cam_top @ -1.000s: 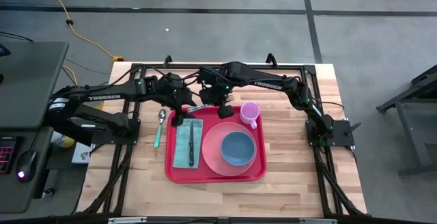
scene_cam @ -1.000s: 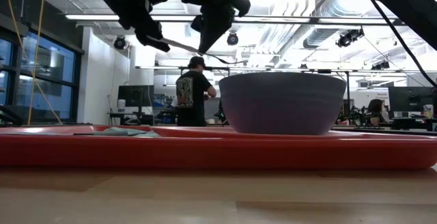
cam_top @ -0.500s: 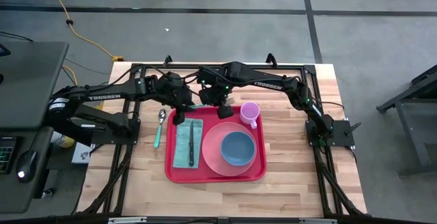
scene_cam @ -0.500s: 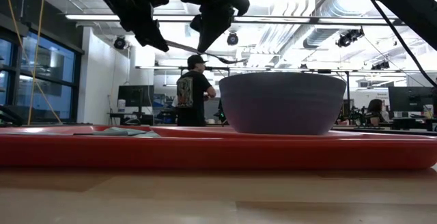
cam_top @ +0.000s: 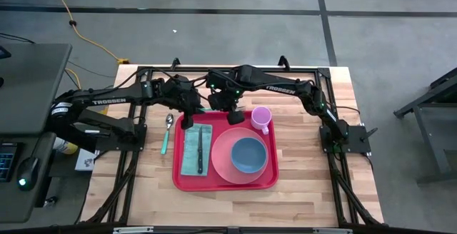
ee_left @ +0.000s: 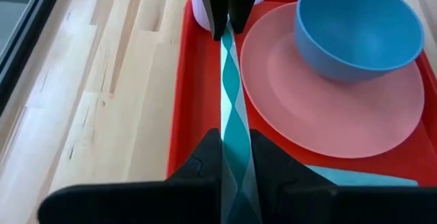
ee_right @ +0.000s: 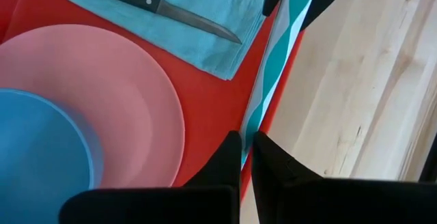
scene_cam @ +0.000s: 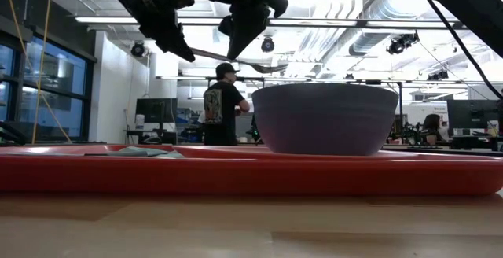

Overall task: Set up tray
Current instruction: Put the white blue fork on top of the blue napkin to the left of the black knife

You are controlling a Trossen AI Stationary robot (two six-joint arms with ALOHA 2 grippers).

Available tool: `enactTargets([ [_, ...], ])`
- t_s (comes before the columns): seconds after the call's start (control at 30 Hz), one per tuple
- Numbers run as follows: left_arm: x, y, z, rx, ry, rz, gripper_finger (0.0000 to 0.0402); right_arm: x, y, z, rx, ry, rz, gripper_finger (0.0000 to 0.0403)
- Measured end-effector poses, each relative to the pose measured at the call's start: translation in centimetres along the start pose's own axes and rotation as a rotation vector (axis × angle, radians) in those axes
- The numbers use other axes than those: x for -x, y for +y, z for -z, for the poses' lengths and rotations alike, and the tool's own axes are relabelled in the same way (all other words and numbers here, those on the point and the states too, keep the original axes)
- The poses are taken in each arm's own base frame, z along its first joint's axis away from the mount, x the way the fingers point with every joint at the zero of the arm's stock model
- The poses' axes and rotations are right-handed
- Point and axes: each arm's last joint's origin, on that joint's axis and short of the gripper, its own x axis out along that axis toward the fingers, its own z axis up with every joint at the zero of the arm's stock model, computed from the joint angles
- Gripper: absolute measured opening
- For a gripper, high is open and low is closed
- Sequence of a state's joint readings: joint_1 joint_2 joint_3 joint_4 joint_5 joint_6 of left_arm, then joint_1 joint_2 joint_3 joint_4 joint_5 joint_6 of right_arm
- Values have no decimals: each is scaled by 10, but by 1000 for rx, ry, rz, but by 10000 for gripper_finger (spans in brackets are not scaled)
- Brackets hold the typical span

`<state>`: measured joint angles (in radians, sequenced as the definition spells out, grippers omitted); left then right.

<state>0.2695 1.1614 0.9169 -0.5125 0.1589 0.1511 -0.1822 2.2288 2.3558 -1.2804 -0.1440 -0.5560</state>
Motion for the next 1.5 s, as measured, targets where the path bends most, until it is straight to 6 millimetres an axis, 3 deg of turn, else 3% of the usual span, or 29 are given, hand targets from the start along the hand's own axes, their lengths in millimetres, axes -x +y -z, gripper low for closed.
enactTargets([
  [0.3,0,0,-1,-7,-7,-1,66,5,0,0,-5,2,23,0],
  [0.63,0,-1,0,-13,-1,20,66,69,-7,7,-110,-113,189,42],
  [0.87,5,3,0,85,2,-131,66,134,-17,35,-385,-167,375,109],
  [1.13,30,5,4,350,-53,-437,66,202,-12,79,-669,-118,682,152],
  [1.3,46,-6,17,463,-34,-644,66,226,-11,107,-794,-78,734,161],
  [1.5,54,-27,29,584,-42,-744,66,236,-14,128,-880,-34,729,161],
])
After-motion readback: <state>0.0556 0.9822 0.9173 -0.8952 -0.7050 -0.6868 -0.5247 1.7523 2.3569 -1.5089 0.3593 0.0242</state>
